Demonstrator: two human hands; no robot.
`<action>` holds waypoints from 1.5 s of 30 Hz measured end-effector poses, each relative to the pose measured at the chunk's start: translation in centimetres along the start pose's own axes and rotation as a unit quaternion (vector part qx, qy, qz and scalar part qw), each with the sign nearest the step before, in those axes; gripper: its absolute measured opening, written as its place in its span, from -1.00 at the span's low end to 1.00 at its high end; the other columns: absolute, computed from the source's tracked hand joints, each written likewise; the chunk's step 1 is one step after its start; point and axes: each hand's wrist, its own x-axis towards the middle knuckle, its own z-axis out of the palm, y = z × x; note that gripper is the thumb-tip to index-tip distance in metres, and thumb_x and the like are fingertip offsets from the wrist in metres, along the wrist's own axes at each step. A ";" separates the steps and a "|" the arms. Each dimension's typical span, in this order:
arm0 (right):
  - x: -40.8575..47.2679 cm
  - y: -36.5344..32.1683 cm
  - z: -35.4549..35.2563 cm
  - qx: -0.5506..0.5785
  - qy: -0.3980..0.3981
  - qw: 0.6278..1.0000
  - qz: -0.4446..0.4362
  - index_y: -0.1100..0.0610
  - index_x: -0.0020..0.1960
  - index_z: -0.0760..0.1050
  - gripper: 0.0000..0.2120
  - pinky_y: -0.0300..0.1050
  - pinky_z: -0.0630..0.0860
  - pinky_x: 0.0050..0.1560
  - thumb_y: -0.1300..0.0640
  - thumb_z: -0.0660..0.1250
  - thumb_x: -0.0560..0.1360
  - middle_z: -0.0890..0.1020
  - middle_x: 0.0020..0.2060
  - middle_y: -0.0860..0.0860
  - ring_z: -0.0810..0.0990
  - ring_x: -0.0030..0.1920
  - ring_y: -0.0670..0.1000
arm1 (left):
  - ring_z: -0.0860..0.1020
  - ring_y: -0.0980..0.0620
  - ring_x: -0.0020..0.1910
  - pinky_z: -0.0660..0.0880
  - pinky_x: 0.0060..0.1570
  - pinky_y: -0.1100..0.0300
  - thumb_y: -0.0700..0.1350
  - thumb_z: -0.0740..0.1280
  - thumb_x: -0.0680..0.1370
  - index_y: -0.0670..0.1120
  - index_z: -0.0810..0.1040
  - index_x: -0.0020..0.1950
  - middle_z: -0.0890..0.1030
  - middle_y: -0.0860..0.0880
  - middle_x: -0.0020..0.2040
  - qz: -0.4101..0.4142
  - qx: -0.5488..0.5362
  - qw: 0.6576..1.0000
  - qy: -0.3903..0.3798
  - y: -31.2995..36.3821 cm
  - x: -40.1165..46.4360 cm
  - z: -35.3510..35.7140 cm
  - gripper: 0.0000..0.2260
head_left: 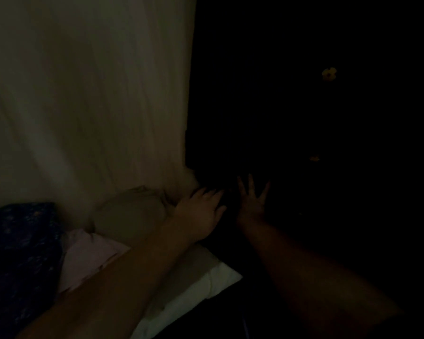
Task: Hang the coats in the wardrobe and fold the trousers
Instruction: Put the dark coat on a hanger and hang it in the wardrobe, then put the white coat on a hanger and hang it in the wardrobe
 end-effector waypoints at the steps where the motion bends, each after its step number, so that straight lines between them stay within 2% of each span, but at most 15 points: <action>1: 0.4 0.1 0.2 0.025 0.009 1.000 -0.006 -0.14 0.61 -0.23 -0.22 0.62 -0.26 0.36 -0.27 0.14 0.57 -0.32 0.59 0.09 -0.41 0.54 0.27 | 0.39 -0.17 0.44 0.35 0.35 -0.07 0.19 -0.16 0.59 -0.05 0.36 0.50 0.44 -0.10 0.46 -0.006 0.014 0.999 -0.048 -0.7 -0.1 0.7 -0.38; 3: 1.1 0.3 1.0 0.073 0.046 0.996 -0.022 -0.16 0.62 -0.13 -0.33 0.59 -0.36 0.35 -0.24 0.06 0.61 -0.26 0.61 0.09 -0.39 0.55 0.24 | 0.20 -0.14 0.54 0.18 0.47 -0.09 0.11 -0.15 0.63 -0.06 0.18 0.58 0.23 -0.10 0.57 -0.030 0.045 0.989 -0.139 -1.9 -0.1 1.8 -0.44; 6: 0.5 0.3 1.7 0.118 0.084 0.989 -0.037 -0.13 0.62 -0.04 -0.42 0.52 -0.37 0.38 -0.16 0.00 0.64 -0.13 0.62 0.10 -0.26 0.60 0.18 | 0.12 -0.15 0.57 0.08 0.52 -0.08 -0.10 0.03 0.69 -0.20 0.19 0.56 0.14 -0.18 0.59 -0.082 0.041 0.975 -0.201 -1.6 0.5 2.6 -0.56; 9: -1.9 -0.9 2.1 0.234 0.105 0.966 -0.031 -0.11 0.62 -0.02 -0.34 0.39 -0.25 0.47 -0.07 0.12 0.57 -0.01 0.63 0.09 -0.11 0.61 0.13 | 0.04 -0.16 0.58 0.05 0.52 -0.09 -0.11 0.05 0.68 -0.18 0.15 0.57 0.10 -0.15 0.60 -0.088 0.062 0.961 -0.256 -0.9 2.0 3.7 -0.55; 12: -5.4 -2.5 3.7 0.331 0.182 0.925 -0.035 -0.07 0.62 0.05 -0.35 0.32 0.01 0.53 -0.08 -0.03 0.53 0.11 0.61 0.06 0.06 0.60 0.12 | -0.08 -0.17 0.59 0.02 0.52 -0.11 -0.04 0.04 0.68 -0.10 0.07 0.60 0.03 -0.12 0.62 -0.058 0.118 0.943 -0.306 -1.1 3.7 4.8 -0.51; 14: -7.2 -3.1 5.1 0.332 0.170 0.927 -0.051 -0.06 0.63 -0.02 -0.34 0.33 0.02 0.52 -0.17 -0.04 0.56 0.10 0.62 0.02 0.05 0.60 0.08 | -0.12 -0.21 0.59 -0.01 0.53 -0.13 -0.04 0.03 0.68 -0.11 0.03 0.61 -0.02 -0.14 0.62 -0.056 0.137 0.941 -0.305 -1.1 3.9 5.0 -0.50; 17: -7.9 -3.2 6.7 0.306 0.102 0.946 -0.041 -0.10 0.63 -0.16 -0.34 0.42 -0.11 0.47 -0.22 0.00 0.62 -0.03 0.63 -0.05 -0.11 0.61 0.02 | -0.15 -0.20 0.59 -0.04 0.54 -0.12 -0.06 0.04 0.67 -0.10 -0.05 0.62 -0.09 -0.12 0.62 -0.075 0.081 0.956 -0.272 -0.9 3.0 4.2 -0.47; 21: -7.2 -2.8 6.2 0.269 0.041 0.961 -0.043 -0.09 0.62 -0.02 -0.44 0.49 -0.08 0.43 -0.17 -0.01 0.66 -0.10 0.63 -0.03 -0.20 0.61 0.02 | -0.12 -0.14 0.60 -0.08 0.52 -0.14 0.00 0.10 0.65 -0.01 -0.23 0.61 -0.20 -0.09 0.62 -0.116 0.012 0.966 -0.230 0.9 -0.3 0.0 -0.35; 25: -7.4 -2.4 4.3 0.275 -0.005 0.961 -0.039 -0.07 0.63 -0.07 -0.39 0.38 -0.09 0.49 -0.13 0.05 0.66 -0.15 0.63 0.01 -0.20 0.61 0.07 | -0.16 -0.11 0.60 -0.15 0.51 -0.12 0.09 0.11 0.65 0.01 -0.26 0.61 -0.23 -0.07 0.62 -0.112 0.016 0.975 -0.194 2.5 -3.8 -3.1 -0.31; 27: -9.5 -2.4 3.9 0.283 0.006 0.958 -0.046 -0.04 0.64 -0.09 -0.32 0.27 -0.07 0.53 -0.13 0.13 0.62 -0.11 0.63 0.06 -0.15 0.61 0.11 | -0.19 -0.11 0.59 -0.16 0.52 -0.12 0.14 0.11 0.64 0.03 -0.28 0.60 -0.24 -0.08 0.61 -0.112 0.004 0.977 -0.181 3.7 -5.5 -4.2 -0.30; 29: -13.2 -2.1 3.7 0.305 0.050 0.950 -0.051 -0.04 0.64 -0.09 -0.34 0.19 -0.06 0.56 -0.13 0.11 0.63 -0.06 0.63 0.07 -0.11 0.61 0.12 | -0.22 -0.11 0.59 -0.17 0.51 -0.11 0.18 0.08 0.64 0.07 -0.29 0.59 -0.25 -0.07 0.61 -0.115 -0.021 0.980 -0.162 5.4 -7.6 -5.1 -0.31; 33: -23.8 0.3 4.0 0.319 0.100 0.941 -0.054 -0.08 0.63 -0.14 -0.36 0.15 -0.10 0.57 -0.12 0.05 0.64 -0.07 0.63 0.01 -0.13 0.61 0.07 | -0.23 -0.11 0.58 -0.10 0.51 -0.09 0.23 0.06 0.63 0.09 -0.33 0.58 -0.28 -0.06 0.60 -0.110 -0.064 0.979 -0.157 10.9 -13.2 -5.8 -0.30; 37: -35.9 5.0 5.7 0.298 0.104 0.949 -0.017 -0.13 0.62 -0.19 -0.36 0.18 -0.11 0.58 -0.17 0.01 0.63 -0.12 0.63 -0.03 -0.19 0.61 0.06 | -0.22 -0.12 0.59 -0.16 0.54 -0.07 0.28 0.02 0.62 0.12 -0.39 0.56 -0.29 -0.08 0.60 -0.119 -0.131 0.971 -0.159 19.3 -19.0 -6.8 -0.29; 40: -45.6 9.8 7.0 0.296 0.057 0.954 0.016 -0.17 0.61 -0.23 -0.37 0.16 -0.20 0.57 -0.17 0.00 0.64 -0.18 0.62 -0.08 -0.29 0.59 0.02 | -0.29 -0.06 0.57 -0.19 0.54 -0.07 0.30 -0.01 0.61 0.14 -0.39 0.55 -0.30 -0.03 0.60 -0.067 -0.168 0.971 -0.158 28.3 -22.6 -8.5 -0.30; 45: -63.3 16.8 8.7 0.292 0.022 0.950 0.112 -0.21 0.60 -0.24 -0.38 0.15 -0.24 0.55 -0.24 -0.09 0.60 -0.22 0.59 -0.15 -0.33 0.57 -0.02 | -0.27 -0.05 0.58 -0.20 0.53 -0.05 0.31 0.01 0.60 0.16 -0.35 0.56 -0.26 -0.01 0.61 0.058 -0.178 0.972 -0.144 44.1 -28.5 -12.0 -0.30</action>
